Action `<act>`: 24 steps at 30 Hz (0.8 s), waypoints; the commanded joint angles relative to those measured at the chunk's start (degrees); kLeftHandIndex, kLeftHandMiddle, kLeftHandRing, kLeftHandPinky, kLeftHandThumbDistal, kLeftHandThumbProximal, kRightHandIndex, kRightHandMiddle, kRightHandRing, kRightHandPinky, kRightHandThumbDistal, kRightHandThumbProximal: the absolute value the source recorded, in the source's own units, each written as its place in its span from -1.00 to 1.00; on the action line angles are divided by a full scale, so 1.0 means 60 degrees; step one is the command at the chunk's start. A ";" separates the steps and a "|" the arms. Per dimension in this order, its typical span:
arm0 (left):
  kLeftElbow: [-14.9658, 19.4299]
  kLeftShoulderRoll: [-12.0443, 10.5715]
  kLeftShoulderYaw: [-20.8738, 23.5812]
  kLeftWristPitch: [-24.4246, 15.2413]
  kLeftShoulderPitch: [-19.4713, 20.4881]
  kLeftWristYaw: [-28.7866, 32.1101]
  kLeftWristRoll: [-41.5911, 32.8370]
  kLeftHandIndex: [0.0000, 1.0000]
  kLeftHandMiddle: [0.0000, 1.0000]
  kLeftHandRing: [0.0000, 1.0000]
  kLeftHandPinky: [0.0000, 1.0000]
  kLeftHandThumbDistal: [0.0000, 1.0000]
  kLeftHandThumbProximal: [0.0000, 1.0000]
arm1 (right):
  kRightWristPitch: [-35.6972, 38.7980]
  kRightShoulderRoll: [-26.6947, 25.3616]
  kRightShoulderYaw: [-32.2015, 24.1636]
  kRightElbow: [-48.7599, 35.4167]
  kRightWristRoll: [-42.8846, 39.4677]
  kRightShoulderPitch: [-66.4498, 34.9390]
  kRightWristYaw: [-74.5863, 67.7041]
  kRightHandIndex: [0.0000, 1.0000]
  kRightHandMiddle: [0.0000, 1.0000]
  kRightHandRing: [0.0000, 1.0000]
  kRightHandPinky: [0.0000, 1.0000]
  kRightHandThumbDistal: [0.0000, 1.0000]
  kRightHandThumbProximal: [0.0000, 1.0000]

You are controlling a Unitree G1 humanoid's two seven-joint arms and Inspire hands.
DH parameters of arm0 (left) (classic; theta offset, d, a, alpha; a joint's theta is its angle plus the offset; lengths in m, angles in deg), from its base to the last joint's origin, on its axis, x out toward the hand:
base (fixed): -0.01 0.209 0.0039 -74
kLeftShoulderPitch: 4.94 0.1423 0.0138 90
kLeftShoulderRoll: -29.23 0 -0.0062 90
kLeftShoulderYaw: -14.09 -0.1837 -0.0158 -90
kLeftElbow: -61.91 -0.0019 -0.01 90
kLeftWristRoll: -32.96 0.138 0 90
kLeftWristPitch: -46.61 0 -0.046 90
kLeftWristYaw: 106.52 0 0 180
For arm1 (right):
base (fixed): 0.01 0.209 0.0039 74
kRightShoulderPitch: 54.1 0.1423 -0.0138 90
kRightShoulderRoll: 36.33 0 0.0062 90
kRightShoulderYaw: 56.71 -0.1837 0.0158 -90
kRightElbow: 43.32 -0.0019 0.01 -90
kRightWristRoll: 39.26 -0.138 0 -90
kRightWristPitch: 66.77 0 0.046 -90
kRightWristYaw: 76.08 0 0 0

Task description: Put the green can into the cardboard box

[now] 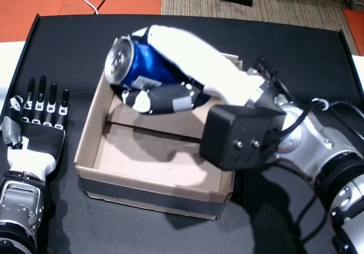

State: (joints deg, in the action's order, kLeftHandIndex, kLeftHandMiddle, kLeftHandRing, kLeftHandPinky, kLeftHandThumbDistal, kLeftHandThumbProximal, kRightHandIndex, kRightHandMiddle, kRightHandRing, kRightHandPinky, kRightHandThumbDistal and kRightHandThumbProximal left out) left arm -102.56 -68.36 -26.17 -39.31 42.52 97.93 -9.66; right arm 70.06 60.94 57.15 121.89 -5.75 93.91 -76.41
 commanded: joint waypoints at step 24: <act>-0.0453 -0.0403 -0.0107 0.0130 0.0682 -0.0429 0.0242 -0.03 0.00 0.21 0.52 -1.00 -0.05 | -0.0417 -0.0323 -0.0387 -0.0184 -0.0487 0.0331 0.2541 -0.01 0.12 0.27 0.31 0.16 0.11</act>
State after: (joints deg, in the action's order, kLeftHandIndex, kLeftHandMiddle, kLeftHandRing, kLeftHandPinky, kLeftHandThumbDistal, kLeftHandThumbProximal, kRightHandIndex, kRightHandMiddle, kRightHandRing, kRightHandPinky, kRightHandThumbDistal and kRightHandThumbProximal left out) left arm -102.57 -68.51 -26.21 -39.32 42.70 98.70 -9.65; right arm 67.28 59.27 55.24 121.84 -7.70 94.25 -60.51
